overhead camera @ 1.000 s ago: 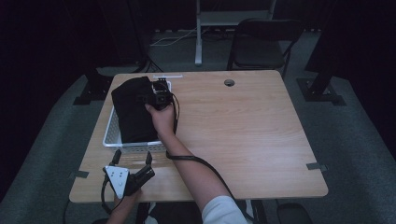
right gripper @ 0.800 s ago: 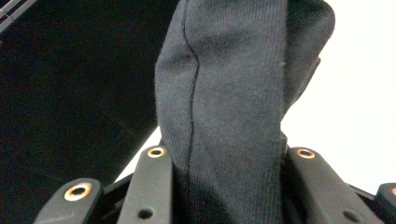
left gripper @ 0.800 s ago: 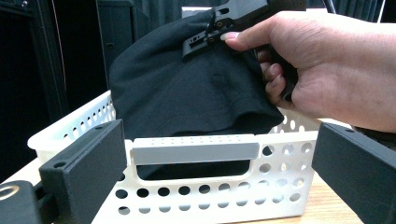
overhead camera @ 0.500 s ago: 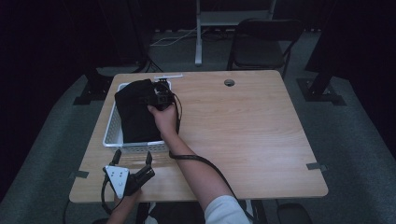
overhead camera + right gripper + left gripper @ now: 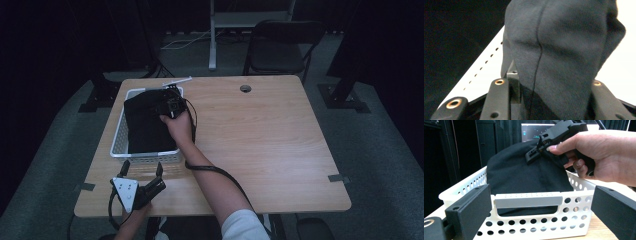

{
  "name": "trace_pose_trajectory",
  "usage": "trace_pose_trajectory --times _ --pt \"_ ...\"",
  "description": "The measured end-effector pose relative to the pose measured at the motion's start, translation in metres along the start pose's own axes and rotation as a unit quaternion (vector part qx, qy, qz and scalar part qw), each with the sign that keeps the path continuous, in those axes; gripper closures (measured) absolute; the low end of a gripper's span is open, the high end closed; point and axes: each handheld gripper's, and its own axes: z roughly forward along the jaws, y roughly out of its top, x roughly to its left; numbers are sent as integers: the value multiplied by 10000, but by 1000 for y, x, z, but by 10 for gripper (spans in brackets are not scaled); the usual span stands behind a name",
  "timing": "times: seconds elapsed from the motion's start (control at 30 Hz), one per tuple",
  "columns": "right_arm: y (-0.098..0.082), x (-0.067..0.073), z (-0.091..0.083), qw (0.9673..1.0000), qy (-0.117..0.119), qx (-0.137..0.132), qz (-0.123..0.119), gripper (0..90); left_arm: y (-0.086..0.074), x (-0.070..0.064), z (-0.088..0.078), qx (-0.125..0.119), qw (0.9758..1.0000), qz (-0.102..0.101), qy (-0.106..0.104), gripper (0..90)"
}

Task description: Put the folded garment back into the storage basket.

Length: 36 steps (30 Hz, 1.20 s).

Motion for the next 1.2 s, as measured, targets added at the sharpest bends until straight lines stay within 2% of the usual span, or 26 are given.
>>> trace_pose_trajectory --times 0.17,0.33,0.47,0.6,0.73,0.87,0.97,1.2 --pt "-1 -4 3 9997 -48 213 -76 582 0 0 0 7 10000 5 9 44" --pt "1 -3 7 9987 -49 453 -212 510 0 0 0 6 10000 6 19 44" --pt "0 -5 6 9986 -98 476 -229 499 0 0 0 5 10000 5 18 44" --pt "0 -2 5 9988 -76 420 -237 431 0 0 0 5 10000 6 19 44" --pt "1 2 2 9983 -116 432 -375 406 0 0 0 11 10000 10 21 44" --pt "2 6 -1 9978 -55 461 -471 387 0 0 0 14 10000 14 21 44" --pt "3 9 0 9964 23 643 -550 315 0 0 0 15 10000 14 23 44" --pt "1 12 0 9954 75 727 -624 274 0 -1 0 16 10000 15 30 43"
